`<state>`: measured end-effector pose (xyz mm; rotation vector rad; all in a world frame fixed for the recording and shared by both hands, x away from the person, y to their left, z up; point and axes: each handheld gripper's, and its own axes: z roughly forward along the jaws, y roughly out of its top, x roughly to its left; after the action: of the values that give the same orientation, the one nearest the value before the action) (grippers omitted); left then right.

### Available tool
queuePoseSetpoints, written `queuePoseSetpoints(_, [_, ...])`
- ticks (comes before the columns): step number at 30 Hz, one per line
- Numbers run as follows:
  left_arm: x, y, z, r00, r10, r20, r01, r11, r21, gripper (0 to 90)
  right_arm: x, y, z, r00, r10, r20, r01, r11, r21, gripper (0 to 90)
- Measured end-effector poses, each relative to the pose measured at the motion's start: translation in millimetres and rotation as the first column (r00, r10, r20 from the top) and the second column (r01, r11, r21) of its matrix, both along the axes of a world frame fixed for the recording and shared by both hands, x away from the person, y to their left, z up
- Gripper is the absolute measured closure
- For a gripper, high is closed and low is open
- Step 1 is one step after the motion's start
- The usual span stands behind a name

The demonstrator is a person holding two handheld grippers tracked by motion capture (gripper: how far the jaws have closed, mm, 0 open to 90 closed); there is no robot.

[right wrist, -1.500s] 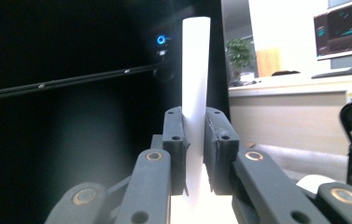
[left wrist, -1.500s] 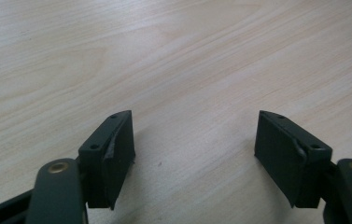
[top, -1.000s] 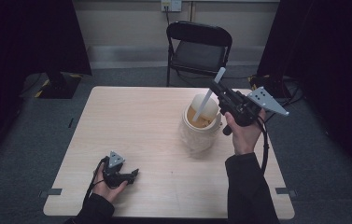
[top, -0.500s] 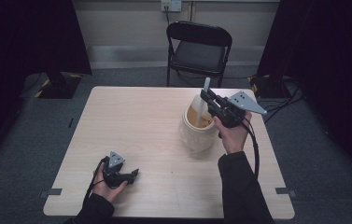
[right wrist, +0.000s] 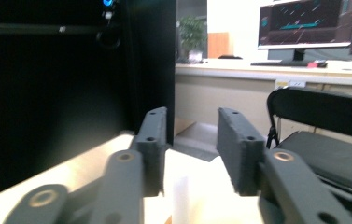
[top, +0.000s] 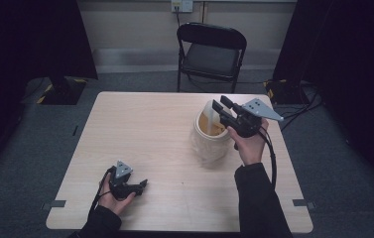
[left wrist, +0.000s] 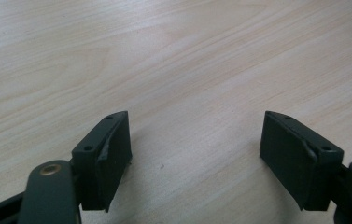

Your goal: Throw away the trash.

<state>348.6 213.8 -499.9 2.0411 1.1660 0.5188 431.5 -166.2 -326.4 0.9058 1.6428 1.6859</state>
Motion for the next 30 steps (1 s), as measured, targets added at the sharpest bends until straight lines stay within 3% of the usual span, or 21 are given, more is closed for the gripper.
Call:
queuePoseSetpoints(8, [0.0,0.0,0.0,1.0,0.001,0.001,-0.001,1.0,0.0,24.5,-14.4,-34.0,-0.6,0.9962,-0.086,0.01,0.086,0.996,0.027,45.4])
queuePoseSetpoints(9, [0.0,0.0,0.0,1.0,0.0,0.001,0.0,1.0,0.001,24.5,-19.4,-45.0,-9.3,0.9938,-0.11,-0.018,0.11,0.994,0.025,42.0])
queuePoseSetpoints(11, [0.0,0.0,0.1,1.0,0.0,-0.001,0.0,1.0,0.0,24.4,-21.6,-49.3,-14.2,0.9922,-0.12,-0.035,0.12,0.992,0.022,40.7])
queuePoseSetpoints(12, [0.0,0.0,0.1,1.0,0.001,-0.001,-0.001,1.0,0.001,24.5,-26.0,-57.1,-25.9,0.9874,-0.141,-0.071,0.142,0.99,0.006,38.4])
queuePoseSetpoints(14, [0.0,-0.1,0.0,1.0,0.001,-0.001,-0.001,1.0,-0.002,24.5,-27.7,-59.8,-30.9,0.9853,-0.149,-0.085,0.15,0.989,0.003,38.0])
queuePoseSetpoints(16, [0.0,-0.1,0.0,1.0,0.001,-0.001,-0.001,1.0,-0.001,24.4,-33.0,-67.6,-47.2,0.9778,-0.161,-0.133,0.163,0.987,-0.001,36.8])
queuePoseSetpoints(18, [0.0,0.0,0.1,1.0,0.001,-0.001,-0.001,1.0,-0.001,24.4,-39.6,-77.4,-71.5,0.9633,-0.186,-0.194,0.184,0.983,-0.026,35.7])
queuePoseSetpoints(20, [0.1,0.1,0.1,1.0,0.0,0.0,0.0,1.0,0.001,24.4,-40.9,-79.9,-77.7,0.9583,-0.194,-0.21,0.191,0.981,-0.034,35.5])
queuePoseSetpoints(21, [0.0,-0.1,0.0,1.0,0.002,0.002,-0.002,1.0,0.001,24.4,-44.2,-88.6,-95.8,0.9418,-0.21,-0.262,0.203,0.978,-0.054,34.6])
queuePoseSetpoints(22, [0.1,0.0,-0.2,1.0,0.001,0.002,-0.001,1.0,-0.002,24.4,-45.0,-91.5,-101.5,0.9347,-0.216,-0.282,0.208,0.976,-0.058,34.4])
queuePoseSetpoints(23, [0.1,0.0,-0.2,1.0,0.001,0.002,-0.001,1.0,-0.002,24.4,-45.0,-91.5,-101.5,0.9347,-0.216,-0.282,0.208,0.976,-0.058,34.4])
queuePoseSetpoints(24, [0.1,0.0,-0.2,1.0,0.001,0.002,-0.001,1.0,-0.002,24.4,-47.0,-99.9,-117.4,0.9141,-0.233,-0.332,0.219,0.972,-0.081,33.9])
queuePoseSetpoints(25, [0.1,0.0,-0.2,1.0,0.001,0.002,-0.001,1.0,-0.002,24.4,-47.0,-99.9,-117.4,0.9141,-0.233,-0.332,0.219,0.972,-0.081,33.9])
queuePoseSetpoints(26, [0.1,-0.1,-0.2,1.0,0.002,0.002,-0.002,1.0,-0.004,24.3,-48.5,-107.5,-131.4,0.8909,-0.254,-0.377,0.228,0.967,-0.112,33.5])
queuePoseSetpoints(27, [0.1,-0.1,-0.3,1.0,0.0,0.001,0.0,1.0,-0.005,24.3,-48.5,-107.5,-131.4,0.8909,-0.254,-0.377,0.228,0.967,-0.112,33.5])
queuePoseSetpoints(28, [0.1,-0.1,-0.3,1.0,0.001,0.001,-0.001,1.0,-0.005,24.3,-49.8,-112.7,-140.8,0.8743,-0.266,-0.406,0.231,0.964,-0.136,33.5])
queuePoseSetpoints(29, [0.1,-0.1,-0.3,1.0,0.001,0.001,-0.001,1.0,-0.005,24.3,-49.8,-112.7,-140.8,0.8743,-0.266,-0.406,0.231,0.964,-0.136,33.5])
queuePoseSetpoints(30, [0.3,0.0,-0.3,1.0,-0.002,0.0,0.002,1.0,-0.008,24.2,-50.2,-117.0,-149.3,0.849,-0.284,-0.446,0.226,0.957,-0.18,32.6])
